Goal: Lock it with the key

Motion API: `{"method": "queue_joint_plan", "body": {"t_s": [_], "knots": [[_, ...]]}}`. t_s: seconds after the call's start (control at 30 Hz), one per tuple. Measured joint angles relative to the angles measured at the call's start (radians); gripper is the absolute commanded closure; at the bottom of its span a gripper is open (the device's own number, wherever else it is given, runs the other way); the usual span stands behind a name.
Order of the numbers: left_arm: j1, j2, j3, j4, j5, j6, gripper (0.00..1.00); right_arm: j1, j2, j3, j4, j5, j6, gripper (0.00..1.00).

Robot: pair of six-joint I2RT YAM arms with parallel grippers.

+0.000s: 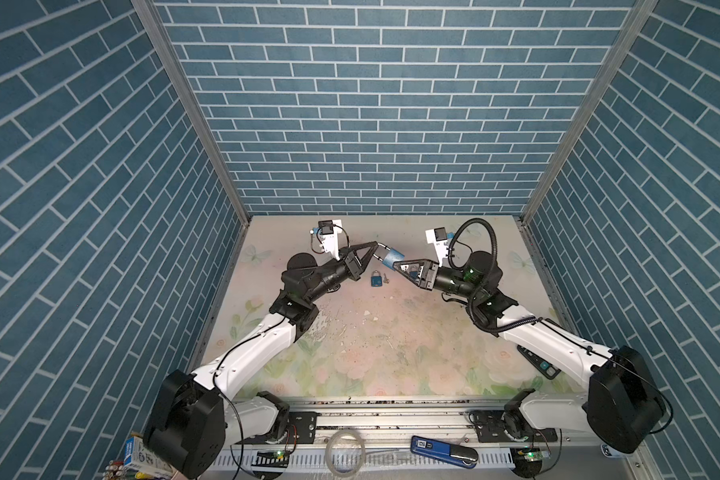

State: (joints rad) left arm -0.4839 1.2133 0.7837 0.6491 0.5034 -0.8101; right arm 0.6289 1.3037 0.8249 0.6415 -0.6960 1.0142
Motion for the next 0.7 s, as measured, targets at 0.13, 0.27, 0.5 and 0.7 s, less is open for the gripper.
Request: {"method": "queue_joint_plan", "body": {"t_s": [0.13, 0.27, 0.5, 0.7], "knots": [[-0.008, 0.017, 0.0, 0.0, -0.013, -0.011, 1.0, -0.003, 0.014, 0.003, -0.005, -0.005, 0.0, 1.0], [-0.016, 0.032, 0.002, 0.002, -0.058, -0.012, 1.0, -0.014, 0.049, 0.027, -0.006, -0.014, 0.003, 1.0], [-0.032, 0.044, 0.002, 0.021, -0.106, -0.011, 1.0, -0.024, 0.067, 0.034, 0.017, -0.023, 0.014, 1.0], [-0.034, 0.044, 0.002, 0.043, -0.108, 0.0, 1.0, -0.025, 0.066, 0.034, 0.039, -0.027, 0.058, 1.0]]}}
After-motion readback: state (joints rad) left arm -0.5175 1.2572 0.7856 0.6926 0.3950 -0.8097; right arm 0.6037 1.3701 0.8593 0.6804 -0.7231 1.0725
